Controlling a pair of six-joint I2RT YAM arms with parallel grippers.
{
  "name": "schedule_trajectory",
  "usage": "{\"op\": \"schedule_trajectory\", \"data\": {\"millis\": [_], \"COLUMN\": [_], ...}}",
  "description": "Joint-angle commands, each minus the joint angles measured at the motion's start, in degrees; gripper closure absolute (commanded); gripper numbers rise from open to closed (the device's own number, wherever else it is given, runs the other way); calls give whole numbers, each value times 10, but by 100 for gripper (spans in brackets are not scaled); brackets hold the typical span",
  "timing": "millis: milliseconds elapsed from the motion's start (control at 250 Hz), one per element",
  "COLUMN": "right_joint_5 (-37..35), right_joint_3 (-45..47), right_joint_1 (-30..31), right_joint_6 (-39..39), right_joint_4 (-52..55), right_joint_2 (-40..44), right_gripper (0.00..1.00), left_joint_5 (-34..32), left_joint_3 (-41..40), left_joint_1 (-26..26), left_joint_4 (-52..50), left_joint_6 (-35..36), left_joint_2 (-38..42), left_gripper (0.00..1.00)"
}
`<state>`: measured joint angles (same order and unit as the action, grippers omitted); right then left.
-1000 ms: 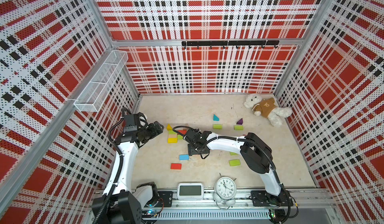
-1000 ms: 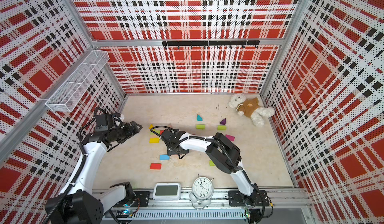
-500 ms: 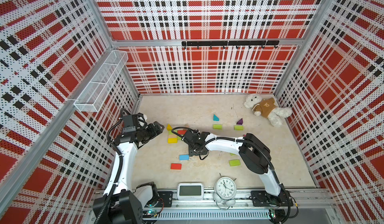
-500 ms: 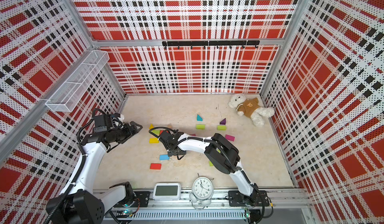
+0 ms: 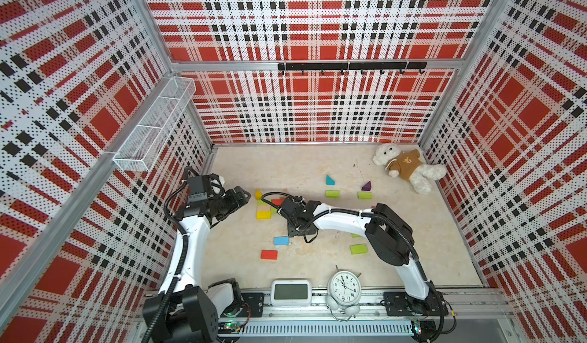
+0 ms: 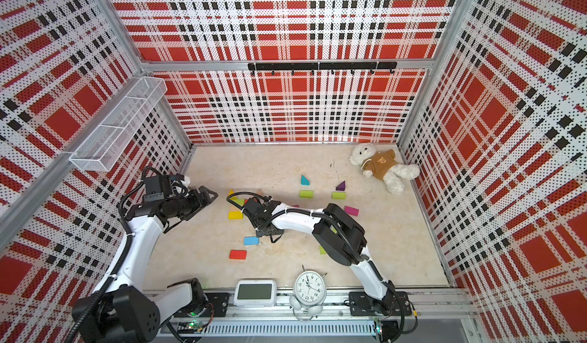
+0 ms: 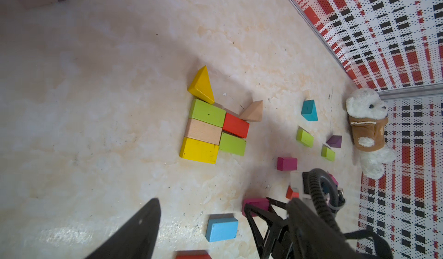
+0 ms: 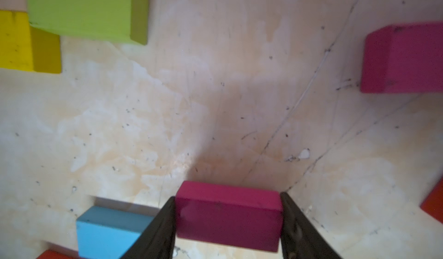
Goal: Assemble a carrot with building blocks
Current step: Pick up the building block from the center of the board, then assemble the building block at the center of the board.
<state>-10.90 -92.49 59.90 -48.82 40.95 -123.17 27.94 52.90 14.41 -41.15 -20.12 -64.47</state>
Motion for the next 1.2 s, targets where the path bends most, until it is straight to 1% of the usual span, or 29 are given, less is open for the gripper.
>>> {"op": "schedule_trajectory", "data": {"millis": [0, 316, 576, 600, 880, 1088, 1197], "right_joint_5": [-16, -6, 1, 16, 38, 48, 49], "right_joint_3": [-34, -96, -134, -139, -199, -221, -228], "right_joint_1": [-5, -7, -8, -6, -7, -6, -7], "right_joint_6": [24, 43, 43, 43, 47, 45, 45], "right_joint_4": [-17, -4, -4, -4, 8, 8, 3], "right_joint_2": [-20, -61, -89, -92, -129, -144, -144], "right_gripper": [47, 47, 47, 47, 46, 42, 35], "left_joint_5": [-7, -15, 1, 1, 13, 14, 17], "left_joint_3": [-3, -5, -5, -5, -6, -7, -8], "left_joint_1": [8, 9, 15, 15, 19, 22, 22], "left_joint_4": [8, 5, 5, 5, 8, 10, 10], "left_joint_6": [6, 7, 8, 7, 7, 7, 5], "left_joint_2": [-1, 3, -2, -2, -3, -4, -4], "left_gripper": [15, 14, 14, 14, 14, 15, 15]}}
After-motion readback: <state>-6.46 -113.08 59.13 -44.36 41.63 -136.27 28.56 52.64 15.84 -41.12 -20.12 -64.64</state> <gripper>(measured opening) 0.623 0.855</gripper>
